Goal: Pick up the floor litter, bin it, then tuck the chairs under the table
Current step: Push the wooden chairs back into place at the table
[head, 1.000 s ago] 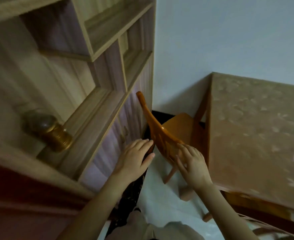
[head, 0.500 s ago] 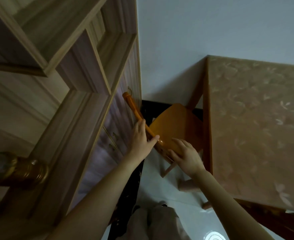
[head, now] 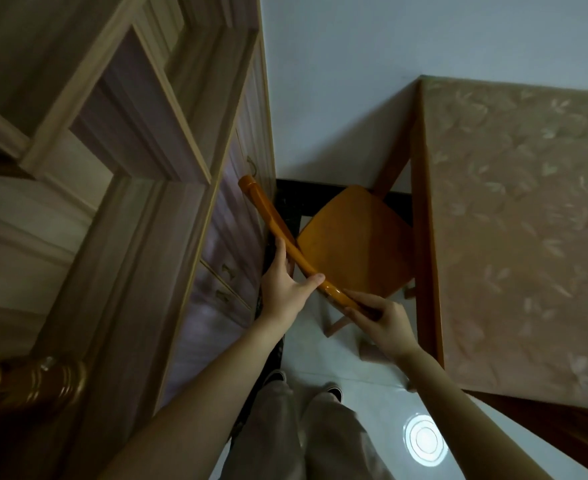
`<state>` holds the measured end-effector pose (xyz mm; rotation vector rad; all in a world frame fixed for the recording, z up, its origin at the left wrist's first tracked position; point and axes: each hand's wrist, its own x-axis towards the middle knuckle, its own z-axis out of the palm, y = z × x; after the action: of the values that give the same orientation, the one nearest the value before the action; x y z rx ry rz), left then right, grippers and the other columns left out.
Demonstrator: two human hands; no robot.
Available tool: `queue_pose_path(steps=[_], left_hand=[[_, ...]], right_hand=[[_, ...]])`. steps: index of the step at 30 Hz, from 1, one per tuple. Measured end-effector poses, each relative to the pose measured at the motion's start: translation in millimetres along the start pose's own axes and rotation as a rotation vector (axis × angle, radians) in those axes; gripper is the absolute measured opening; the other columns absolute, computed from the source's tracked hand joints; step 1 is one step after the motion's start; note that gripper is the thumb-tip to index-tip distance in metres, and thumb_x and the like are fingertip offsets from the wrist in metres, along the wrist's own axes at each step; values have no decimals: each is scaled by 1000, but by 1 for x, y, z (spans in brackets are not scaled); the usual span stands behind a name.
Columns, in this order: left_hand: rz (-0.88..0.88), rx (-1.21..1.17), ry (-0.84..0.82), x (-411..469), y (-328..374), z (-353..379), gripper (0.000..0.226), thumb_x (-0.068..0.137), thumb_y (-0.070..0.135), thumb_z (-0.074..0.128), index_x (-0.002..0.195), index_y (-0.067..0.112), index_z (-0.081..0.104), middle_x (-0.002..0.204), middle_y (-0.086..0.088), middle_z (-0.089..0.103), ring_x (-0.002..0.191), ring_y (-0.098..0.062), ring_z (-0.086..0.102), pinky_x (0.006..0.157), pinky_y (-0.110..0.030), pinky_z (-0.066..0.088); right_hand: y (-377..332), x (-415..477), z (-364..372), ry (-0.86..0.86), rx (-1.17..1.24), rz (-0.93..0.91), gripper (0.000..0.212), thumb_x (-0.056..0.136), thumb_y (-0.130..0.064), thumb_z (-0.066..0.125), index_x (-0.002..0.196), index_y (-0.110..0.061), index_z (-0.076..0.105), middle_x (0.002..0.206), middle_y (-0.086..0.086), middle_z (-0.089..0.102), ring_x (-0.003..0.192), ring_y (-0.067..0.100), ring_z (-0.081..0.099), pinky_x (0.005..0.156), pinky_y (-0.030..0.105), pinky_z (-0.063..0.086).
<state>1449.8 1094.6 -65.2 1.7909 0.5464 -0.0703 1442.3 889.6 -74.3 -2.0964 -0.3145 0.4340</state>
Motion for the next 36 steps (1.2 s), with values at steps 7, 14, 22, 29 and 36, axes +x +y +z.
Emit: queue_pose_path(steps=[7,14,22,29,36], left_hand=[[21,-26,-63,16,-2,-9,111,71,18,84,153,23,8,153,-10,32,138,-15,33,110,-31,35],[52,16,-93,37,6,-26,110,72,15,83,153,19,9,150,-11,37,136,-17,37,107,-29,37],[55,35,-190,77,24,-40,107,74,6,80,153,17,8,151,-9,35,134,-9,34,96,-15,33],[93,98,-278,133,44,-33,110,71,11,84,152,16,10,154,-9,30,141,-21,29,112,-35,31],[110,80,-322,180,57,-35,105,75,9,80,153,20,9,156,-7,26,142,-21,27,114,-43,31]], right_hand=[[4,5,16,94,-15,17,29,92,-22,66,119,-31,63,74,-12,70,64,-2,65,64,7,45],[-4,21,32,179,6,31,31,90,-28,69,120,-34,64,83,-9,74,61,3,64,60,10,45],[-10,46,55,331,5,52,32,88,-43,63,119,-37,66,87,-18,72,59,8,62,54,23,51],[-22,80,55,439,103,129,33,89,-26,70,121,-28,67,93,-16,72,65,-4,60,58,9,42],[-31,123,60,499,187,163,35,88,-29,71,122,-28,67,103,-6,74,67,-6,56,64,12,44]])
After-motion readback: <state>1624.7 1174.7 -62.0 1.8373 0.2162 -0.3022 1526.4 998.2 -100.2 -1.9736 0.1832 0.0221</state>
